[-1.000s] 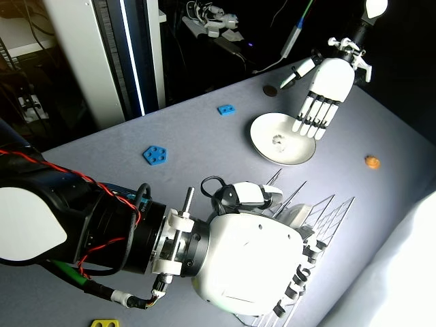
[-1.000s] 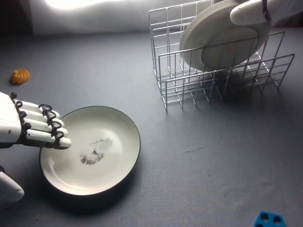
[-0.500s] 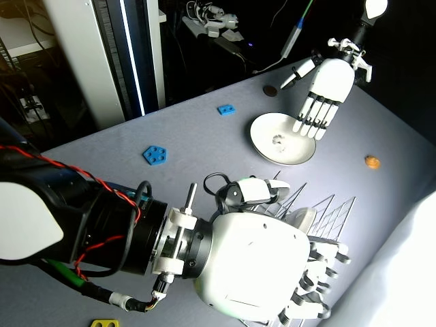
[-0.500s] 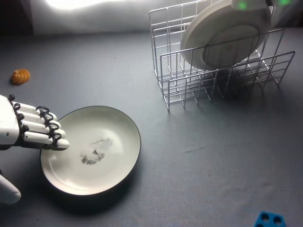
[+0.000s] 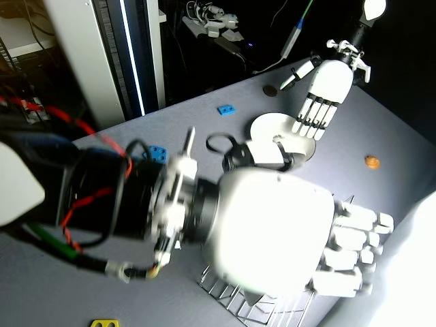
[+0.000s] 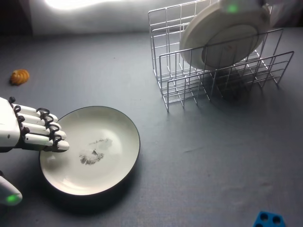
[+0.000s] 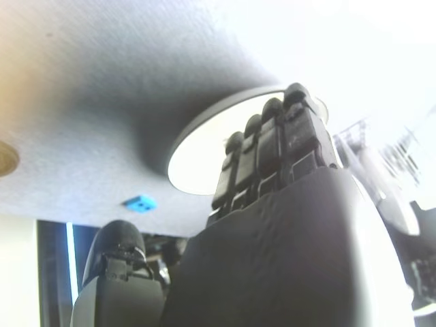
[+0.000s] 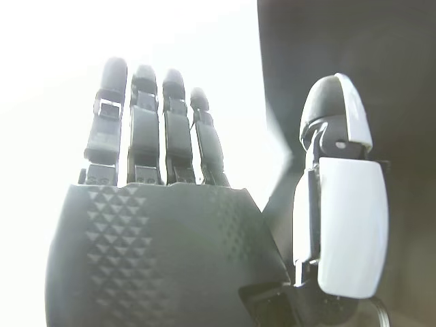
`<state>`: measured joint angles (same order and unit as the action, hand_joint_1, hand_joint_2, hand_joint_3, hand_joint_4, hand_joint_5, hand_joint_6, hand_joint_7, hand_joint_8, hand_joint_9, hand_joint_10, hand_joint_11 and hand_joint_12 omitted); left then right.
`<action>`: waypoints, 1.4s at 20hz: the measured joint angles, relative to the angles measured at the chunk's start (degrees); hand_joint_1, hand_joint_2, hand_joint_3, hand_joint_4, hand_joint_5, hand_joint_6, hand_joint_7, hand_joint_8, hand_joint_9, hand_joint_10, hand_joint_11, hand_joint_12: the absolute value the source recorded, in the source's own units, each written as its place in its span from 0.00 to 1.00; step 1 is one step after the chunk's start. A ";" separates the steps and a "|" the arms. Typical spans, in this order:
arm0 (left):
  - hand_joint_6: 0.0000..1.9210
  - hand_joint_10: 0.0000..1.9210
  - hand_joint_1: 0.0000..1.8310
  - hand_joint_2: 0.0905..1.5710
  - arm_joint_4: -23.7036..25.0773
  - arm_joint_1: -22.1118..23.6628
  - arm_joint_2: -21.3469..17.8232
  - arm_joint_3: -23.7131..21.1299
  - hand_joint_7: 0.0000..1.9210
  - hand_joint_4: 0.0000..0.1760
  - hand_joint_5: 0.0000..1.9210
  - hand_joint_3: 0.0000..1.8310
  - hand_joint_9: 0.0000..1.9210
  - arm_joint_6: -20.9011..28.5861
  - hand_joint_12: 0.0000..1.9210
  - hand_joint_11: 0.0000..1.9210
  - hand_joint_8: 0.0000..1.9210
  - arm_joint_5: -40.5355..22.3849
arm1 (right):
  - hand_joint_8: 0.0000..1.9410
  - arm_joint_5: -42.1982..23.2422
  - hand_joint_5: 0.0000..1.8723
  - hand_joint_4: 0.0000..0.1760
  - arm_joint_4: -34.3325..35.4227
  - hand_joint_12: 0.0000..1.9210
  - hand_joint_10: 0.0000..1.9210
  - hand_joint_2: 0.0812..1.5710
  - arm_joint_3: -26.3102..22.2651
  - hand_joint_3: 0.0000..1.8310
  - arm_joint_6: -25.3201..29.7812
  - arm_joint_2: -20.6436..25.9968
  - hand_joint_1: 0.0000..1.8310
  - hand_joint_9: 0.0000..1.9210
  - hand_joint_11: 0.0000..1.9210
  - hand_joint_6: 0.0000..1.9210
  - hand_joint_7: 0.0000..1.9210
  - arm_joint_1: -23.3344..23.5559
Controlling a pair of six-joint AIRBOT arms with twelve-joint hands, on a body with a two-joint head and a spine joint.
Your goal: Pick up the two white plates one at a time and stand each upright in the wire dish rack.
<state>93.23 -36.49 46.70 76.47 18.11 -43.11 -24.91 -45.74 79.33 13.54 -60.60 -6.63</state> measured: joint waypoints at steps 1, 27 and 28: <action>0.00 0.00 0.00 0.67 -0.17 -0.24 0.00 0.00 0.01 0.00 0.02 0.00 0.00 0.00 0.00 0.00 0.00 -0.02 | 0.00 -0.04 0.08 0.00 0.02 0.27 0.00 0.61 -1.51 0.00 -3.48 -0.13 0.36 0.09 0.00 0.00 0.10 0.68; 0.00 0.00 0.00 0.67 -3.30 -8.44 1.01 0.02 0.00 0.00 0.01 0.00 0.00 1.53 0.00 0.00 0.00 2.27 | 0.00 2.86 0.07 0.00 46.62 0.20 0.00 0.65 -15.47 0.00 -102.36 -21.88 0.67 0.02 0.00 0.00 0.03 -14.86; 0.00 0.00 0.00 0.68 -3.30 -8.44 1.01 0.02 0.00 0.00 0.00 0.00 0.00 1.53 0.00 0.00 0.00 2.27 | 0.00 2.89 0.07 0.00 47.01 0.21 0.00 0.66 -14.64 0.00 -102.36 -23.02 0.67 0.02 0.00 0.01 0.04 -15.08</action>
<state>89.93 -44.93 47.70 76.49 19.64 -40.84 -22.02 1.28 64.69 -88.82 -83.61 -21.71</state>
